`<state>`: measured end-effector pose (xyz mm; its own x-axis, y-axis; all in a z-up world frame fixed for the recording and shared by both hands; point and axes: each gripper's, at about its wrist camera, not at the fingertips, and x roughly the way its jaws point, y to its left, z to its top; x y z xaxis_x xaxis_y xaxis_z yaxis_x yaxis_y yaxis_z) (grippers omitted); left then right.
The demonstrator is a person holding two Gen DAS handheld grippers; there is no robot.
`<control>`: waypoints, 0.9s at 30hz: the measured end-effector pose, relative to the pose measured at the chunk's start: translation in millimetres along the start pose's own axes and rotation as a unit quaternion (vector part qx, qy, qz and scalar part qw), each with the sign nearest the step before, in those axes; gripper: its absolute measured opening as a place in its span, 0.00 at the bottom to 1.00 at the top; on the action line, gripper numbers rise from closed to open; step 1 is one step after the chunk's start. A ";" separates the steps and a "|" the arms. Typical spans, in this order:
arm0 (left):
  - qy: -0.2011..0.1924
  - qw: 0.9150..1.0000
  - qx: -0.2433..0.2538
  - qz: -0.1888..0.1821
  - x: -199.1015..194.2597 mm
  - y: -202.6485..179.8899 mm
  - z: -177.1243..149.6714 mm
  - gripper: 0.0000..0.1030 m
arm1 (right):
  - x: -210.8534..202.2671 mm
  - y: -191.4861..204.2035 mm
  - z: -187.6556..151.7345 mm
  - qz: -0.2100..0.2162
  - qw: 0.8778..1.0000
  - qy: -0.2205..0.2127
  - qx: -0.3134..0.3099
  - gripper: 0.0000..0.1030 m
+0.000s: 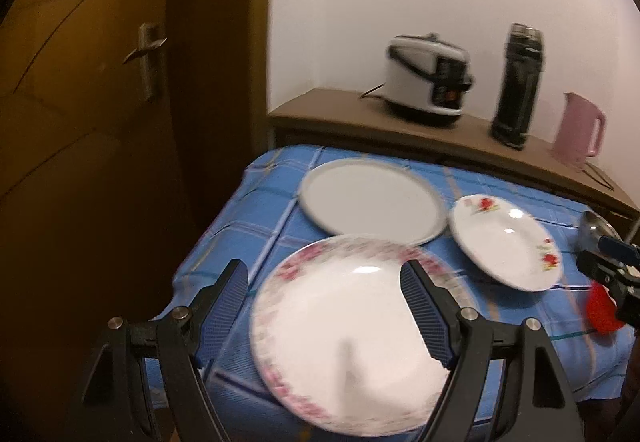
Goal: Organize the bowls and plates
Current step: 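Close the left gripper on the plate rim while the right gripper grips the rim beside it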
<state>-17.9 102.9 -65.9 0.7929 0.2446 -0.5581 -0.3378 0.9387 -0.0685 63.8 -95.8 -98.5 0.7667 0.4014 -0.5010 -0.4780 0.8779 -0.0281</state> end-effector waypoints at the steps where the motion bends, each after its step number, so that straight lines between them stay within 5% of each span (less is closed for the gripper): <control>1: 0.005 1.000 -0.006 0.005 2.7 6.6 -2.8 0.78 | 6.8 8.8 -0.2 0.016 1.000 0.008 -0.006 0.57; 14: 0.030 0.999 -0.030 -0.002 22.2 37.5 -17.7 0.78 | 55.8 65.3 -3.0 0.077 0.994 0.060 -0.045 0.41; 21: 0.052 0.998 -0.031 -0.021 31.5 36.3 -24.7 0.53 | 69.1 74.1 -5.7 0.089 0.991 0.083 -0.050 0.29; 27: 0.058 0.997 -0.035 -0.027 33.6 35.8 -29.0 0.52 | 74.8 76.5 -7.4 0.090 0.990 0.093 -0.051 0.23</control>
<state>-18.1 137.7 -111.2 0.7484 0.1615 -0.6433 -0.3341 0.9297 -0.1553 81.3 -0.5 -144.6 0.5765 0.4857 -0.6570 -0.6485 0.7612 -0.0063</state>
